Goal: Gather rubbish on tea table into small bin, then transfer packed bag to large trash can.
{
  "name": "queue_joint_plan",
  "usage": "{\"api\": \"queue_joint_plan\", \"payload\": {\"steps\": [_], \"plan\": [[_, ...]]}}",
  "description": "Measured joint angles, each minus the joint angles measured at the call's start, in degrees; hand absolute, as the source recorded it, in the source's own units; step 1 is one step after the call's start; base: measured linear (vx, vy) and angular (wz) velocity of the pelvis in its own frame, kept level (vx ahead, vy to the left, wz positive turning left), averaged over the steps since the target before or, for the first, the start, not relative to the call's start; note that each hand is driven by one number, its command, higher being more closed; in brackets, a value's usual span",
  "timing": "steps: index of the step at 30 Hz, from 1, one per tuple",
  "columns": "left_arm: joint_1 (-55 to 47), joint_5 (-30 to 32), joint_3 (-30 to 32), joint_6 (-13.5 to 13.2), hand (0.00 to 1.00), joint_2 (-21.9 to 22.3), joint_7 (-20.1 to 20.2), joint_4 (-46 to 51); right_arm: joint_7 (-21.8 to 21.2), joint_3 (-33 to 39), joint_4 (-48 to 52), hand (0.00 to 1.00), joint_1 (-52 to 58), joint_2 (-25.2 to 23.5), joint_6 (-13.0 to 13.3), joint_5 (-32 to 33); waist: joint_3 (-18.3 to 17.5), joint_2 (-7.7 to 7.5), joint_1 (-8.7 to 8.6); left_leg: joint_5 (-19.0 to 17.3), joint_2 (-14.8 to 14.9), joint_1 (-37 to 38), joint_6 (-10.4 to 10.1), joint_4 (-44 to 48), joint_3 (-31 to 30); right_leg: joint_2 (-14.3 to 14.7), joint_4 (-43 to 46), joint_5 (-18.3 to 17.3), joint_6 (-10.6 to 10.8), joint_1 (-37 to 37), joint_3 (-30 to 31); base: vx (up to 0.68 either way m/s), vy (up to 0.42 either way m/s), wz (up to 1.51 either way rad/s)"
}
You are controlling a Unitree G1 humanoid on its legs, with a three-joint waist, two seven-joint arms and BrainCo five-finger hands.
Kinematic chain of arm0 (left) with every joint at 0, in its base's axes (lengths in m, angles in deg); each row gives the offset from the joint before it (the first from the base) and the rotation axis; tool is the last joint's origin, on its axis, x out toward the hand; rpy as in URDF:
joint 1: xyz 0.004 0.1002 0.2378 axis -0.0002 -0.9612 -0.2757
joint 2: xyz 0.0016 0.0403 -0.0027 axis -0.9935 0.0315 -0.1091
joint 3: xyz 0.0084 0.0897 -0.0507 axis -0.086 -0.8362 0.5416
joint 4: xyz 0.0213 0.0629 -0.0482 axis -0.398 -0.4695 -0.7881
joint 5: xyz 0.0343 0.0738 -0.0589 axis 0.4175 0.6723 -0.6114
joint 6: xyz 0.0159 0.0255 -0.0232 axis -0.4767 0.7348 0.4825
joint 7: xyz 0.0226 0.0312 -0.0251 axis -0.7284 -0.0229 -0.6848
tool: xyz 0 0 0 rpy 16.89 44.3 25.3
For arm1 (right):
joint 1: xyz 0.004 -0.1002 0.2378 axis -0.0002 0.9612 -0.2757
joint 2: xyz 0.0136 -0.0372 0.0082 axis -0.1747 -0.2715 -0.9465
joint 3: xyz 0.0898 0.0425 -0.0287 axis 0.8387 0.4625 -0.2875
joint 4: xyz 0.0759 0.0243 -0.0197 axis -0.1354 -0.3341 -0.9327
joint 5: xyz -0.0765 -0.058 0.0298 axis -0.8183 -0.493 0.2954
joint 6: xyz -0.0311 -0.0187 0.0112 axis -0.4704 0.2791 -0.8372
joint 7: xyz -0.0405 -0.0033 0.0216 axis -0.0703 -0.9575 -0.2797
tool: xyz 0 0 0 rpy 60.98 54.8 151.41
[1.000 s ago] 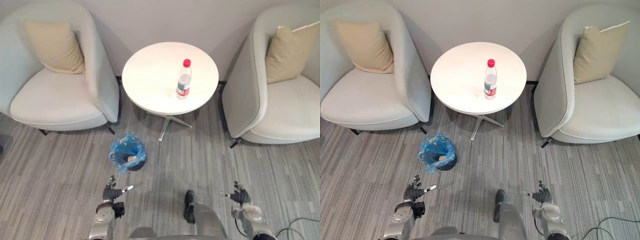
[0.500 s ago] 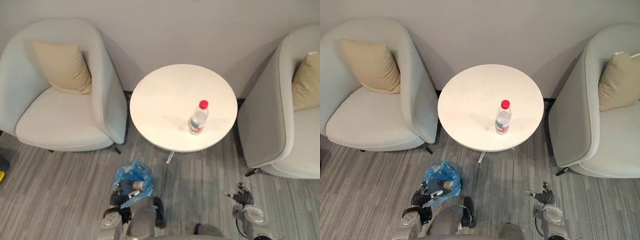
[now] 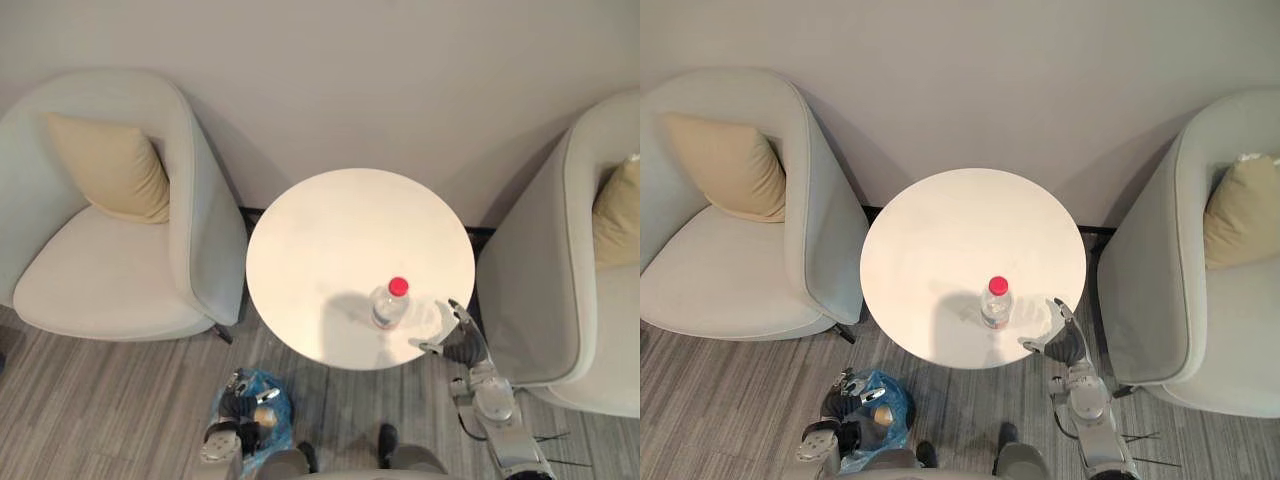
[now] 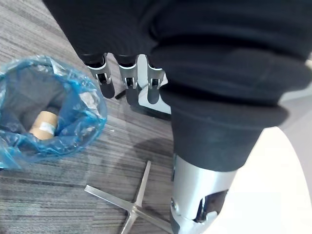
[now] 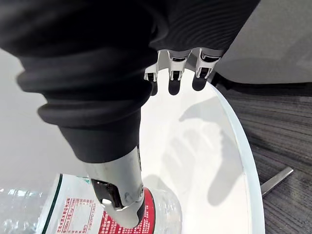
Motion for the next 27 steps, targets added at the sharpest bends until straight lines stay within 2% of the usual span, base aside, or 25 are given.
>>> {"api": "queue_joint_plan", "payload": {"steps": [7, 13, 18, 19, 21, 24, 26, 27], "plan": [[-0.63, 0.16, -0.5, -0.03, 0.0, -0.04, 0.06, -0.06, -0.52, -1.78, 0.0, 0.0, -0.71, 0.31, 1.11, -2.47, -0.47, 0.22, 0.15, 0.06, -1.73, 0.42, 0.01, 0.01, -2.67, -1.42, -4.18, 1.39, 0.8, 3.45, -2.01, 0.02, 0.035, 0.16], [-1.94, -0.19, -0.82, -0.29, 0.0, -0.09, 0.38, -0.57, 1.37, -1.76, -0.55, 0.0, -5.89, -0.43, 1.09, 0.52, -0.48, 0.24, 0.55, 0.21, -2.24, -0.97, -0.03, -0.07, -3.41, -1.57, -6.99, 4.06, 0.4, 3.68, -2.99, -0.06, 0.016, 0.08], [-3.12, -0.75, -1.62, -0.9, 0.0, -0.11, 1.54, -0.44, 3.12, -1.96, -5.58, 0.0, -13.01, -0.54, 1.04, 4.01, -0.39, 0.0, 2.09, 2.85, -3.13, -1.51, 0.21, -3.1, -5.3, -1.64, -8.19, 5.64, 0.3, 2.94, -3.81, -0.11, -0.025, 0.14], [-3.66, -0.76, -1.73, -0.88, 0.0, -0.11, 1.67, -0.45, 3.15, -2.11, -7.16, 1.0, -15.19, -0.51, 1.02, 4.85, -0.38, -0.01, 2.3, 3.14, -3.11, -1.81, 0.59, -4.21, -5.79, -1.53, -8.36, 5.68, 0.3, 2.34, -4.13, -0.16, -0.045, 0.15], [-4.15, -1.04, -2.42, -0.86, 0.0, -0.16, 2.32, -0.48, 3.2, -2.61, -9.54, 1.0, -18.12, -0.27, 0.95, 5.31, -0.34, -0.08, 3.34, 4.06, -2.99, -2.72, 0.58, -5.19, -6.05, -1.34, -8.51, 6.74, 0.02, 1.07, -4.4, -0.19, -0.037, 0.1], [-5.15, -1.62, -2.65, -0.89, 0.0, -0.15, 2.6, -0.39, 3.12, -5.5, -12.66, 1.0, -22.62, -0.52, 0.48, 6.59, -0.02, -0.56, 3.77, 5.37, -3.09, -3.74, 0.64, -6.44, -6.28, -1.26, -9.19, 7.97, -0.14, -0.01, -4.67, -0.2, -0.033, 0.07], [-4.85, -1.98, -2.64, -0.91, 0.0, -0.21, 2.56, -0.22, 3.07, -6.25, -14.13, 1.0, -24.5, -0.44, 0.33, 7.08, 0.08, -0.68, 5.06, 6.07, -3.21, -4.3, 0.27, -7.13, -6.35, -1.27, -9.34, 8.43, -0.12, -1.01, -4.61, -0.15, -0.022, -0.04], [-4.83, -2.01, -2.64, -0.91, 0.0, -0.2, 2.54, -0.08, 3.08, -6.35, -14.53, 1.0, -25.04, -0.46, 0.17, 7.54, 0.25, -0.74, 5.0, 6.64, -3.39, -4.48, 0.36, -7.71, -6.69, -1.38, -9.74, 8.64, -0.02, -1.07, -4.71, -0.11, -0.016, 0.11]]}}
